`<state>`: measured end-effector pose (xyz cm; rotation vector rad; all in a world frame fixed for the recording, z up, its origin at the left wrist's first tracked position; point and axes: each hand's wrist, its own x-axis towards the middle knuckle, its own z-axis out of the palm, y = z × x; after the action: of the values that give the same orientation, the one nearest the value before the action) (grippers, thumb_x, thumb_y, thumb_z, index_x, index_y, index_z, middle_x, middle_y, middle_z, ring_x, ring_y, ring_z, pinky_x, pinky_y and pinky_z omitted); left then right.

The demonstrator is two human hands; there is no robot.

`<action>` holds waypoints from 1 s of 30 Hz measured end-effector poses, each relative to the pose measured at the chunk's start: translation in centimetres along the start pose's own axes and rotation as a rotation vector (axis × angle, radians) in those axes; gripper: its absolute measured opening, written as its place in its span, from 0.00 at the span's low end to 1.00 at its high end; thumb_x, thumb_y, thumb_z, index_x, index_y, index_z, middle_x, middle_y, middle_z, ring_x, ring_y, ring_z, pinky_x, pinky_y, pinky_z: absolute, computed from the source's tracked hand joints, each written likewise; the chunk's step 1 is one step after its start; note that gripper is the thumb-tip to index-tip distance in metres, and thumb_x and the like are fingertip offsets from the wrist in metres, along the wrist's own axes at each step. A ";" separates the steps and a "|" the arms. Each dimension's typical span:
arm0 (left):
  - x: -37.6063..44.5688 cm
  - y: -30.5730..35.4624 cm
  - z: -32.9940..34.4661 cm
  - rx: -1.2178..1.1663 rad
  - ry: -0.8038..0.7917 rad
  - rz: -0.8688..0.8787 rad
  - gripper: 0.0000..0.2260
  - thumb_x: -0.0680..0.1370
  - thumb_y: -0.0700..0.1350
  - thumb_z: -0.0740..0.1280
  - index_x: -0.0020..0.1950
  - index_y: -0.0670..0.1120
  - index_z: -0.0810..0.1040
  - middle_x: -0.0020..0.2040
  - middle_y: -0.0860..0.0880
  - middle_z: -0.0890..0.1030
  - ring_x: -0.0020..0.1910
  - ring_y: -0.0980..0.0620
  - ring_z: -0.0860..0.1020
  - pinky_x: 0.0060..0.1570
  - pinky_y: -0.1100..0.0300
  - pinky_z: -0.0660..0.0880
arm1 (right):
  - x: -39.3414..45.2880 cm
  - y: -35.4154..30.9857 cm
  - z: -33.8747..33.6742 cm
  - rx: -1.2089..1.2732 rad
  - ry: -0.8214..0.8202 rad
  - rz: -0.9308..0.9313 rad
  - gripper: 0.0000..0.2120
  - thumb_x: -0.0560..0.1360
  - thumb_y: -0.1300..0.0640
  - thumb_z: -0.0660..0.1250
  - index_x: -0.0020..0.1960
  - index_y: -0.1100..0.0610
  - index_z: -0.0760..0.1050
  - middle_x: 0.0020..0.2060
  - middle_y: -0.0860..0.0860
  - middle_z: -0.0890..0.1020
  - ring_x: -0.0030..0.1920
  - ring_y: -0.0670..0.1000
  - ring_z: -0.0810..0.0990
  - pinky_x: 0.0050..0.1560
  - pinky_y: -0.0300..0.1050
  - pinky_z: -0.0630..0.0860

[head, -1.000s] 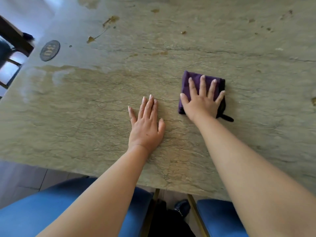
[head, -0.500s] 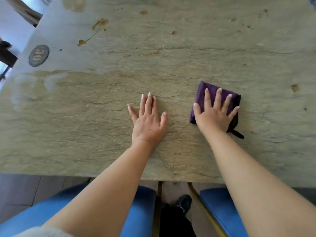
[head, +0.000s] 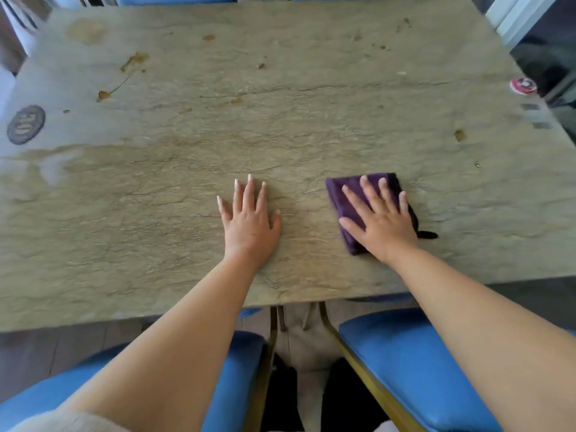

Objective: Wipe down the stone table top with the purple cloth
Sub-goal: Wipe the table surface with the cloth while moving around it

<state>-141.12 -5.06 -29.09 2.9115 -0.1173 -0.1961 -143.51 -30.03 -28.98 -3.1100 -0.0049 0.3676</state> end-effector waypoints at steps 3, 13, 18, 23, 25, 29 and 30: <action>-0.4 2.3 0.5 -0.022 -0.001 -0.028 0.27 0.82 0.55 0.49 0.79 0.49 0.49 0.80 0.50 0.45 0.78 0.47 0.39 0.74 0.38 0.38 | 0.8 -2.1 -0.4 0.048 -0.035 0.166 0.32 0.75 0.31 0.40 0.75 0.39 0.34 0.76 0.48 0.34 0.75 0.58 0.32 0.71 0.64 0.33; 0.3 11.2 2.0 -0.101 0.017 -0.051 0.25 0.82 0.51 0.51 0.79 0.51 0.53 0.79 0.56 0.49 0.78 0.49 0.41 0.73 0.37 0.39 | -3.0 10.7 0.1 -0.116 -0.015 -0.631 0.32 0.75 0.29 0.43 0.76 0.37 0.43 0.78 0.45 0.45 0.77 0.56 0.41 0.73 0.61 0.41; 1.0 16.0 3.8 -0.052 0.032 -0.142 0.27 0.81 0.54 0.45 0.79 0.51 0.44 0.79 0.57 0.42 0.77 0.47 0.36 0.72 0.36 0.36 | 5.1 12.1 -1.6 0.029 0.032 -0.038 0.34 0.72 0.28 0.40 0.75 0.36 0.39 0.77 0.46 0.39 0.77 0.56 0.37 0.74 0.63 0.38; 1.3 16.1 4.3 0.002 0.079 -0.177 0.29 0.80 0.56 0.45 0.79 0.51 0.44 0.79 0.57 0.43 0.78 0.49 0.37 0.73 0.37 0.37 | 14.0 7.8 -3.7 0.137 -0.052 0.162 0.33 0.76 0.31 0.43 0.76 0.40 0.39 0.77 0.49 0.36 0.75 0.59 0.32 0.70 0.67 0.33; 1.3 16.0 4.4 0.020 0.089 -0.182 0.30 0.78 0.58 0.43 0.79 0.50 0.43 0.80 0.55 0.42 0.77 0.51 0.36 0.73 0.39 0.36 | 14.8 5.3 -3.9 0.092 -0.052 -0.010 0.31 0.77 0.32 0.42 0.76 0.39 0.39 0.77 0.48 0.36 0.75 0.59 0.32 0.70 0.67 0.32; 1.3 15.9 4.5 0.023 0.085 -0.220 0.34 0.77 0.60 0.40 0.79 0.46 0.42 0.80 0.52 0.40 0.77 0.53 0.36 0.74 0.41 0.36 | 12.8 5.3 -3.2 -0.037 -0.010 -0.493 0.29 0.76 0.32 0.41 0.75 0.35 0.38 0.77 0.44 0.38 0.76 0.55 0.33 0.73 0.62 0.33; 1.3 15.9 4.5 0.029 0.078 -0.221 0.34 0.77 0.60 0.40 0.79 0.46 0.41 0.80 0.51 0.39 0.77 0.54 0.35 0.74 0.41 0.36 | 12.6 6.8 -3.3 -0.069 -0.010 -0.620 0.30 0.74 0.30 0.40 0.74 0.34 0.38 0.77 0.43 0.38 0.76 0.53 0.34 0.73 0.60 0.34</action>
<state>-141.45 -21.63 -29.99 2.9517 0.2164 -0.1174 -130.43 -36.77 -28.76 -2.9534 -0.9645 0.3597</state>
